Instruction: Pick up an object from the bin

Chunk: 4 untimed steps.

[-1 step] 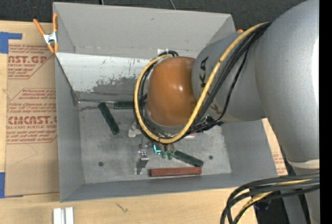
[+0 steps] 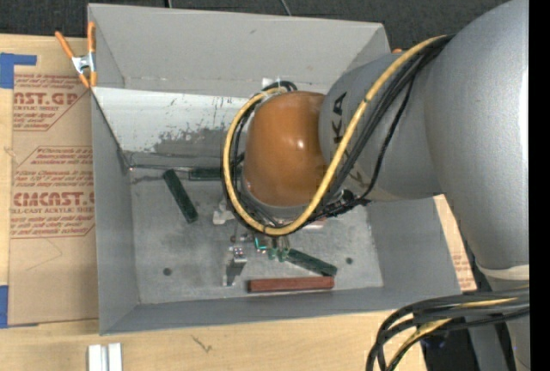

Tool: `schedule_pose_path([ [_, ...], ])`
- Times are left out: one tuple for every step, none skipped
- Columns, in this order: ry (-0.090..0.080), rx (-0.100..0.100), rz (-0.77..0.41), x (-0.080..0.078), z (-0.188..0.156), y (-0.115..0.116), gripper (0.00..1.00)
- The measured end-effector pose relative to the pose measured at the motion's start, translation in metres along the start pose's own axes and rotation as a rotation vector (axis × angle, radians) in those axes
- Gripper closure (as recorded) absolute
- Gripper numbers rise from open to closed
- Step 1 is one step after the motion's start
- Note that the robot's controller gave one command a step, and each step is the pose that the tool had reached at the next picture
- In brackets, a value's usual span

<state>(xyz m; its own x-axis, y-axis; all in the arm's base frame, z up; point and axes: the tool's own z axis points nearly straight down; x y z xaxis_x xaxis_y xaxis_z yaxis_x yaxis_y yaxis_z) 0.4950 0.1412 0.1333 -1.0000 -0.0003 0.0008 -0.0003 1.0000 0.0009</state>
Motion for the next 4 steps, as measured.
schedule_pose_path([
  [-0.003,-0.001,-0.002,0.008,0.02,-0.04,0.0],
  [-0.001,0.001,-0.143,-0.012,0.037,-0.08,0.0],
  [-0.021,-0.004,-0.301,-0.006,0.046,-0.09,0.0],
  [-0.007,-0.003,-0.359,-0.011,0.042,-0.12,0.0],
])
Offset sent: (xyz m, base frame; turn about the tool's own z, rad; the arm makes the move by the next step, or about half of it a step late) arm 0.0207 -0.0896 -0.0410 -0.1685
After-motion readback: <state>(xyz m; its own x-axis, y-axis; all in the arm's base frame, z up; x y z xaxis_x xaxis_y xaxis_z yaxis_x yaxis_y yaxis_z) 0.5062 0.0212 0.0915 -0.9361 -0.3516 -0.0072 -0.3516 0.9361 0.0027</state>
